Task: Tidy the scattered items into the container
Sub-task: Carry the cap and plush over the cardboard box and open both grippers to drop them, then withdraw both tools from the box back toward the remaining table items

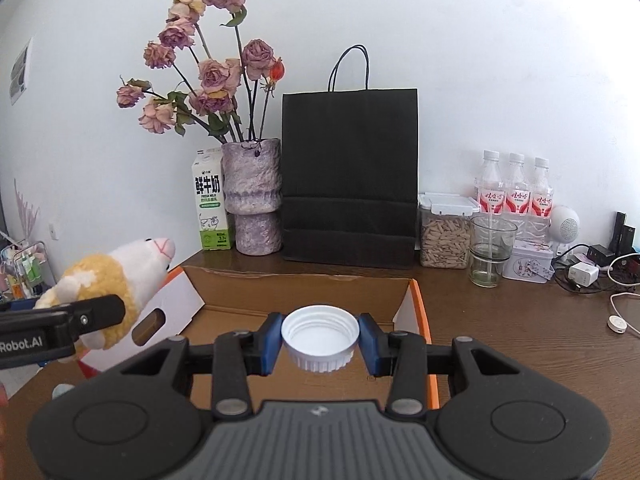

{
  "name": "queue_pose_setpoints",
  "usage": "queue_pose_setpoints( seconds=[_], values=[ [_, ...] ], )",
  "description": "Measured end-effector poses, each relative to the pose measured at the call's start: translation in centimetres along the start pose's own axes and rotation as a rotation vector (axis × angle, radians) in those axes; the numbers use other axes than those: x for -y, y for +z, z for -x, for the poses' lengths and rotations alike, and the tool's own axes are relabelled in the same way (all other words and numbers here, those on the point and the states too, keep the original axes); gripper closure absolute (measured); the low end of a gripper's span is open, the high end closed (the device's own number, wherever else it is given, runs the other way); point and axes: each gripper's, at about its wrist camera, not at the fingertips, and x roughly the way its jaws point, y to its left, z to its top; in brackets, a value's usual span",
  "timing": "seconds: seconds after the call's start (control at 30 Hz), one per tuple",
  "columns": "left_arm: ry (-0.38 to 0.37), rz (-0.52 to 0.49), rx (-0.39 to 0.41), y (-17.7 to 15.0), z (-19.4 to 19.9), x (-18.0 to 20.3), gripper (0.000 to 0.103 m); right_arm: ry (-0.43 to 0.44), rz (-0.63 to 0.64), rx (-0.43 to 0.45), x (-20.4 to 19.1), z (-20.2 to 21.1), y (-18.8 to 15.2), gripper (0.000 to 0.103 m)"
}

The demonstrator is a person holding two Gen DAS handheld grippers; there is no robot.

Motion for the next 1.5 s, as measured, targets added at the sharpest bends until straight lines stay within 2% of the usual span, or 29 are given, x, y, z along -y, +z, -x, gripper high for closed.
queue_pose_setpoints(
  seconds=[0.2,0.4,0.63,0.67,0.7,0.77,0.9,1.23,1.5],
  values=[
    [0.052,-0.060,0.034,0.0,-4.4,1.1,0.013,0.007,-0.054,-0.038,1.2,-3.9,-1.0,0.063],
    [0.089,-0.110,0.013,-1.3,-5.4,1.2,0.013,0.002,-0.049,-0.089,1.1,-5.3,-2.3,0.063],
    [0.098,-0.134,-0.023,-1.9,-6.0,1.6,0.012,0.003,-0.019,-0.082,0.3,-5.0,-2.6,0.064],
    [0.105,-0.142,-0.027,-2.0,-6.1,1.7,0.009,0.001,-0.015,-0.082,0.2,-4.9,-2.6,0.058],
    [0.117,-0.150,-0.030,-2.1,-6.1,1.8,0.006,-0.001,-0.011,-0.085,0.2,-4.8,-2.6,0.035],
    [0.139,-0.166,0.001,-2.4,-5.6,1.9,0.000,-0.011,0.002,-0.079,-0.1,-4.6,-2.7,0.000],
    [0.167,-0.177,0.057,-2.6,-4.6,2.0,0.000,-0.009,0.017,-0.060,-0.5,-3.8,-2.7,0.000],
    [0.157,-0.120,0.038,-2.4,-4.5,1.2,0.000,-0.008,0.003,-0.028,-0.3,-2.8,-2.4,0.000],
    [0.156,-0.120,0.036,-2.3,-4.5,1.2,0.000,-0.004,0.007,-0.022,-0.4,-2.4,-2.3,0.000]
  ],
)
